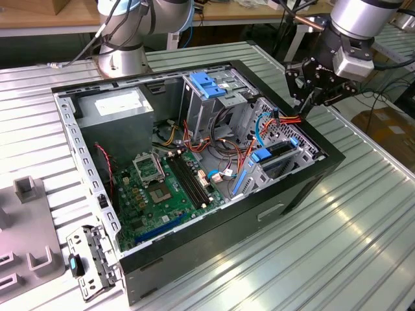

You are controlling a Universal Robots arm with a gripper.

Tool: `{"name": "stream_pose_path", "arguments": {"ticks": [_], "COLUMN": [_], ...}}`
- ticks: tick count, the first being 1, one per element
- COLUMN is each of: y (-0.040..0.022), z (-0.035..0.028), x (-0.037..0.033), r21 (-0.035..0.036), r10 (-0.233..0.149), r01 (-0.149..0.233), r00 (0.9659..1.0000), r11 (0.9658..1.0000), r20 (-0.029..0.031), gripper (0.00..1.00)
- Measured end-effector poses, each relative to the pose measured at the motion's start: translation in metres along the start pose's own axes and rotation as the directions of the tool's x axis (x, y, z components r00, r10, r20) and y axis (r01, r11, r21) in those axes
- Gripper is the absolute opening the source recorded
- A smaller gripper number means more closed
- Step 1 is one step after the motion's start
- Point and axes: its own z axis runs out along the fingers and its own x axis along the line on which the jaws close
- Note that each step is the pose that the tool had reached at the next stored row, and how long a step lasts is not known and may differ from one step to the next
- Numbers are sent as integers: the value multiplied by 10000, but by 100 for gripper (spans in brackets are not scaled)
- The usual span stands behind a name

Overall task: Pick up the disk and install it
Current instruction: 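Insert the first disk wire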

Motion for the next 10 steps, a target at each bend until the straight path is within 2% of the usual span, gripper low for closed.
{"name": "stream_pose_path", "arguments": {"ticks": [3, 5, 7, 10], "y": [-3, -3, -2, -2], "z": [4, 9, 11, 13], "x": [4, 6, 8, 10], "r21": [25, 44, 47, 61], "r10": [-604, -1006, -1068, -1073], "r01": [604, 1006, 1067, 1072], "r00": [9982, 9949, 9942, 9942], "r11": [9982, 9949, 9943, 9942], "r20": [63, 103, 107, 71], "gripper": [25, 25, 25, 25]}}
